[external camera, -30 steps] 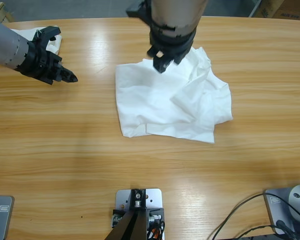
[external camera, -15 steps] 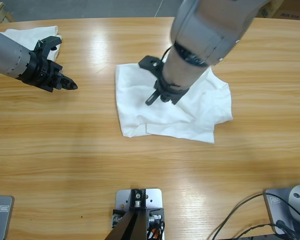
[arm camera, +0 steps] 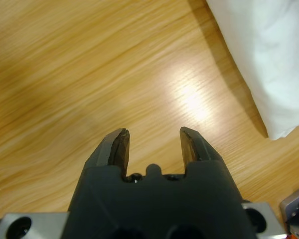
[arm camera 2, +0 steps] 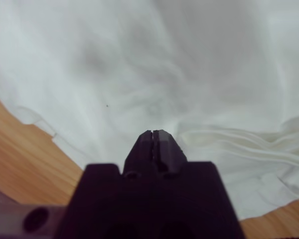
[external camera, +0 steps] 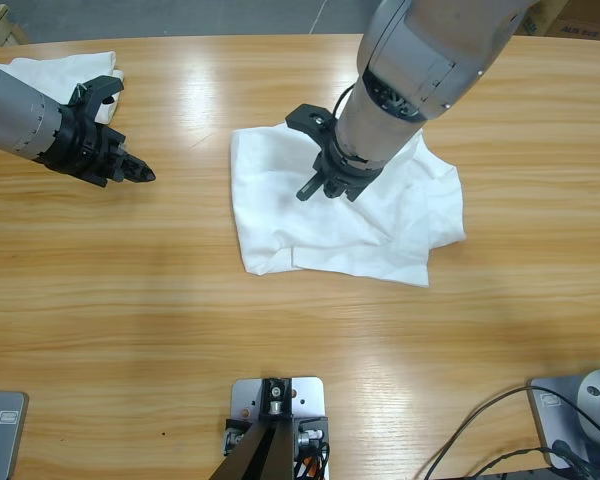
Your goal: Fold clothes
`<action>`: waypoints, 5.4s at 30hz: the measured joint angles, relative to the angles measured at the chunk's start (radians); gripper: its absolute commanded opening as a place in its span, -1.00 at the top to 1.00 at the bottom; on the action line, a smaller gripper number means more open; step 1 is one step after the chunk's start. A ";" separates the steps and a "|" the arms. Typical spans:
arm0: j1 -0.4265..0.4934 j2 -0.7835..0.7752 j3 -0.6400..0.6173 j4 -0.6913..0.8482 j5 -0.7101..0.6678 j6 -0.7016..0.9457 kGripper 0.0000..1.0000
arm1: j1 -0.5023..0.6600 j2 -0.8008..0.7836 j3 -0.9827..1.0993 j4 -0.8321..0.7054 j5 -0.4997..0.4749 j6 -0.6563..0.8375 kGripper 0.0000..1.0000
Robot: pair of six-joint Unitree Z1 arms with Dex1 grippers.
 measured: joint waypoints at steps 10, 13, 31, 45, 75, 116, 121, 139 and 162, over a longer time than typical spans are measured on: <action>0.000 0.000 0.020 -0.017 0.000 0.000 0.13 | -0.066 0.026 0.116 0.000 -0.106 0.007 1.00; 0.000 0.000 0.021 -0.017 0.000 0.000 0.13 | -0.095 0.008 0.155 0.013 -0.217 0.015 1.00; 0.000 -0.030 0.027 -0.018 0.002 0.000 0.18 | -0.192 -0.152 0.053 0.279 -0.387 0.148 1.00; -0.091 -0.115 -0.232 0.037 -0.046 -0.071 0.18 | -0.326 -0.010 -0.163 0.145 0.148 -0.035 1.00; -0.087 -0.113 -0.068 -0.031 -0.045 -0.083 0.17 | -0.460 0.404 -0.678 0.349 -0.047 -0.040 1.00; -0.398 0.298 -0.420 0.254 -0.129 0.431 1.00 | -0.469 -0.096 -0.027 0.173 0.074 -0.290 1.00; -0.401 0.338 -0.392 0.254 -0.129 0.422 1.00 | -0.469 -0.097 -0.018 0.166 0.074 -0.290 1.00; -0.409 0.288 -0.177 0.128 -0.127 0.383 1.00 | -0.477 -0.106 0.048 0.130 0.074 -0.287 1.00; -0.412 0.224 -0.065 0.115 -0.131 0.364 1.00 | -0.252 0.120 -0.118 -0.007 0.777 -0.370 1.00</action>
